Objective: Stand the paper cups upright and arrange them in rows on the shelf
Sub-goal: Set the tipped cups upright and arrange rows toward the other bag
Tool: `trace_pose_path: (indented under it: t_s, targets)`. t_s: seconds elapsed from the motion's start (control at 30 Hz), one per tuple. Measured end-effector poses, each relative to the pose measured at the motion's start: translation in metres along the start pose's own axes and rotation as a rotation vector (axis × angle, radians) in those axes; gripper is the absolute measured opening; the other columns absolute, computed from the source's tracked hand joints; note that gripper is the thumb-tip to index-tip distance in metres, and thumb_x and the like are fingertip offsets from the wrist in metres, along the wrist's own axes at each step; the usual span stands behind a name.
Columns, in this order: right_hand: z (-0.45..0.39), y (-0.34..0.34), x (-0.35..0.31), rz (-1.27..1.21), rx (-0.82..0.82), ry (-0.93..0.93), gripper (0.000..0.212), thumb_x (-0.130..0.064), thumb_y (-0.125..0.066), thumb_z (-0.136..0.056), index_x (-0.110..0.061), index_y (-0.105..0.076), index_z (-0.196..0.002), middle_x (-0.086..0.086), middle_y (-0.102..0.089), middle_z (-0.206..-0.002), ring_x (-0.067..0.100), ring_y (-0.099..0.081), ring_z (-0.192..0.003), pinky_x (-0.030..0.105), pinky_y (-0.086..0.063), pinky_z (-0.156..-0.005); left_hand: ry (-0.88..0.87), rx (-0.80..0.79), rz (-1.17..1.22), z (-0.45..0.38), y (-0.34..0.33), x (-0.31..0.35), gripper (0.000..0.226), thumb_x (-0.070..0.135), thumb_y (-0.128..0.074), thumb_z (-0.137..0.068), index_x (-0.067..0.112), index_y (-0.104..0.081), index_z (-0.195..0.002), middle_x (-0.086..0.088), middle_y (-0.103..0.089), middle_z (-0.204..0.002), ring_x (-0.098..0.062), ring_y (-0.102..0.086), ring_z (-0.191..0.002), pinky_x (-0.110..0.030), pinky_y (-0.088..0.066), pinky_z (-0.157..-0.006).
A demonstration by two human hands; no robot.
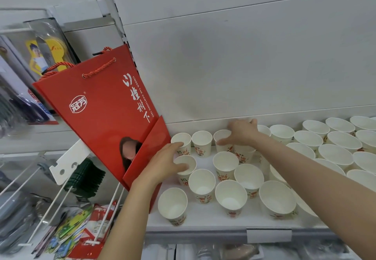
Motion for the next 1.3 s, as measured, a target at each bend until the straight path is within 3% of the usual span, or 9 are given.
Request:
trace_pose_path:
  t_s: [0.13,0.43,0.57,0.7,0.83,0.9,1.03,1.2,1.3]
  targets:
    - [-0.003,-0.009,-0.004,-0.036,-0.054,0.013,0.053,-0.059,-0.071,-0.069,-0.02,-0.059,-0.103,-0.003,-0.063,-0.097,0.02,-0.055,-0.099,0.037,-0.025,-0.079,-0.041,-0.094,0.001,0.003,-0.005,0.003,0.08,0.02,-0.075,-0.078,0.026,-0.035,-0.147,0.007,-0.038,-0.149,-0.009,-0.038,-0.133,-0.021,-0.031,-0.105]
    - [0.001,-0.009,0.003,-0.115,0.047,-0.06,0.06,-0.078,-0.058,-0.068,-0.022,-0.054,-0.09,-0.008,-0.061,-0.087,0.018,-0.057,-0.09,0.04,-0.026,-0.085,-0.074,-0.116,0.002,0.002,-0.007,0.007,0.078,0.03,-0.074,-0.08,0.026,-0.035,-0.148,0.007,-0.038,-0.15,-0.009,-0.037,-0.134,-0.024,-0.031,-0.106]
    - [0.022,0.017,0.003,-0.287,0.206,0.087,0.049,-0.057,-0.064,-0.079,-0.02,-0.062,-0.111,-0.005,-0.066,-0.107,0.018,-0.059,-0.105,0.039,-0.034,-0.094,-0.067,-0.16,-0.04,0.002,-0.011,0.004,0.084,0.033,-0.078,-0.075,0.028,-0.036,-0.147,0.009,-0.038,-0.15,-0.009,-0.035,-0.135,-0.029,-0.031,-0.11]
    - [0.06,0.013,-0.027,-0.51,-0.023,0.309,0.045,-0.034,-0.073,-0.08,-0.022,-0.062,-0.121,-0.008,-0.063,-0.12,0.009,-0.057,-0.107,0.027,-0.045,-0.093,-0.081,-0.158,-0.053,-0.001,-0.013,0.006,0.073,0.033,-0.075,-0.079,0.03,-0.041,-0.144,0.01,-0.042,-0.147,-0.01,-0.038,-0.133,-0.032,-0.034,-0.11]
    - [0.081,0.006,-0.048,-0.451,-0.152,0.429,0.052,-0.028,-0.07,-0.08,-0.028,-0.056,-0.13,-0.014,-0.056,-0.131,0.005,-0.048,-0.122,0.023,-0.037,-0.102,-0.103,-0.211,-0.073,0.002,-0.015,0.005,0.075,0.033,-0.077,-0.077,0.03,-0.042,-0.143,0.011,-0.041,-0.146,-0.009,-0.038,-0.134,-0.031,-0.033,-0.11]
    - [0.091,0.0,-0.063,-0.394,-0.222,0.474,0.064,-0.043,-0.073,-0.076,-0.031,-0.052,-0.134,-0.015,-0.053,-0.135,0.007,-0.044,-0.126,0.028,-0.033,-0.107,-0.121,-0.213,-0.067,0.004,-0.016,0.008,0.073,0.03,-0.08,-0.074,0.03,-0.045,-0.138,0.012,-0.046,-0.14,-0.008,-0.042,-0.128,-0.029,-0.036,-0.106]
    - [0.109,-0.015,-0.092,0.021,-0.225,0.561,0.089,-0.066,-0.073,-0.062,-0.03,-0.043,-0.138,-0.006,-0.049,-0.135,0.019,-0.036,-0.122,0.039,-0.026,-0.105,-0.111,-0.097,-0.178,0.002,-0.011,0.006,0.071,0.029,-0.078,-0.075,0.027,-0.046,-0.139,0.004,-0.047,-0.139,-0.015,-0.043,-0.128,-0.03,-0.037,-0.104]
    - [0.113,-0.024,-0.1,0.115,-0.142,0.577,0.085,-0.065,-0.072,-0.062,-0.029,-0.046,-0.134,-0.003,-0.05,-0.125,0.022,-0.04,-0.115,0.038,-0.027,-0.097,-0.06,-0.028,-0.288,0.005,-0.011,-0.009,0.065,0.03,-0.074,-0.069,0.035,-0.047,-0.128,0.004,-0.052,-0.122,-0.022,-0.051,-0.113,-0.04,-0.049,-0.086]
    - [0.107,-0.026,-0.099,0.088,-0.092,0.519,0.074,-0.062,-0.07,-0.066,-0.026,-0.051,-0.128,-0.001,-0.054,-0.118,0.023,-0.046,-0.113,0.039,-0.028,-0.094,-0.039,0.008,-0.244,0.007,-0.011,-0.014,0.071,0.034,-0.077,-0.065,0.035,-0.046,-0.129,0.007,-0.047,-0.13,-0.021,-0.049,-0.115,-0.041,-0.048,-0.088]
Point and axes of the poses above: each hand's wrist, its own z-axis away from the middle knuckle, its own y-axis out of the back of the hand, x = y × z, the point moved 7 cm from there along -z, towards the middle knuckle
